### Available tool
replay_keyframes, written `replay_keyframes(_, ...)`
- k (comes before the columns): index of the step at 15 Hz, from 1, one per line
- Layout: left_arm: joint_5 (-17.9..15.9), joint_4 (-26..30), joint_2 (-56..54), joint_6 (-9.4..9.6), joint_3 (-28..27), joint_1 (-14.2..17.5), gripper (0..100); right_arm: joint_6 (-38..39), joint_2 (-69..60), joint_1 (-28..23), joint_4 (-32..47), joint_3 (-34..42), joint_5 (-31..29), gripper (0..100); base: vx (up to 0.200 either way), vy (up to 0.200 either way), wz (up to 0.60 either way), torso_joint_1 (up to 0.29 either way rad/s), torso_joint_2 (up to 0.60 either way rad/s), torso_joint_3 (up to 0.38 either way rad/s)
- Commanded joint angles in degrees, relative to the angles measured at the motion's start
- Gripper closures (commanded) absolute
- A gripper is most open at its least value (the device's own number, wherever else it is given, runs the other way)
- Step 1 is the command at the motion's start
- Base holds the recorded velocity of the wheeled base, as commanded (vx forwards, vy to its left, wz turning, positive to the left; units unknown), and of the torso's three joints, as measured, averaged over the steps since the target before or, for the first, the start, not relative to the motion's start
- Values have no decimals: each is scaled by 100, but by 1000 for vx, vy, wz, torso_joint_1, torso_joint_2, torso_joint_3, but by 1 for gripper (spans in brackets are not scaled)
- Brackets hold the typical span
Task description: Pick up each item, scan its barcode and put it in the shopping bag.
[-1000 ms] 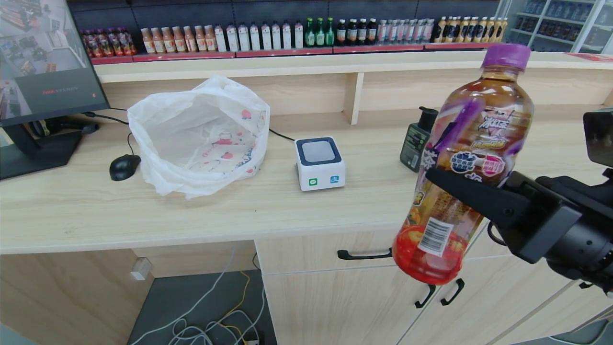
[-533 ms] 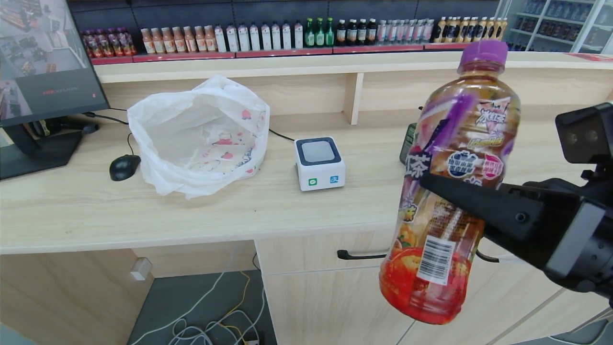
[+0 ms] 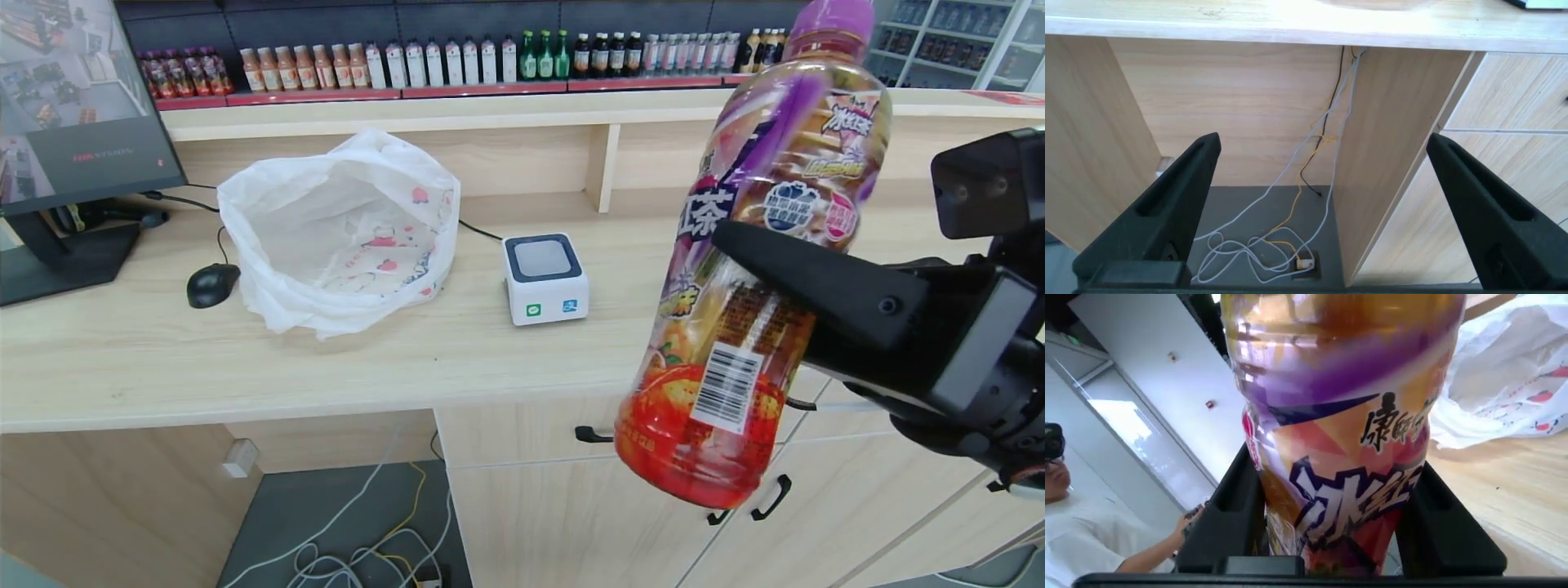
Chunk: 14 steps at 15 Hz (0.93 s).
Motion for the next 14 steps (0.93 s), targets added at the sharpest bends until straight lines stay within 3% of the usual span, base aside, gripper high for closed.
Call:
replay_keyframes(1, 0, 0, -2, 2, 0, 2, 0, 53, 253, 1, -26, -17, 3, 100, 0, 0, 0, 0, 0, 0)
replay_keyframes(14, 0, 0, -2, 2, 0, 2, 0, -18, 139, 256, -35, -255, -6, 100, 0, 0, 0, 0, 0, 0)
